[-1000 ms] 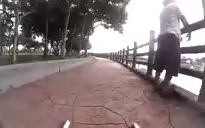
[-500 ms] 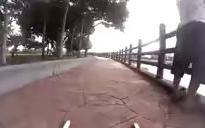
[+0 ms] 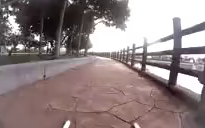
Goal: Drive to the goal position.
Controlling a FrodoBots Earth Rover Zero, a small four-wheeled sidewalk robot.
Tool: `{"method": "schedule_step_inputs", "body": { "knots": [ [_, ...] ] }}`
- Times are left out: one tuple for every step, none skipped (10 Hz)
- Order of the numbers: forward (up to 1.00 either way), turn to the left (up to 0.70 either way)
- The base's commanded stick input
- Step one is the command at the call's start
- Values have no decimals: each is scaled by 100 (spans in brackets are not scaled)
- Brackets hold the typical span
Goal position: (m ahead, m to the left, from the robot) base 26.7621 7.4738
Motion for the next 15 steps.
{"method": "schedule_step_inputs", "body": {
  "knots": [
    [100, -37],
    [100, -37],
    [100, -33],
    [100, -7],
    [100, 0],
    [100, 0],
    [100, 0],
    [100, 0],
    [100, 0],
    [100, 0],
    [100, 0],
    [100, 0],
    [100, 0],
    [100, 0],
    [100, 0]
  ]
}}
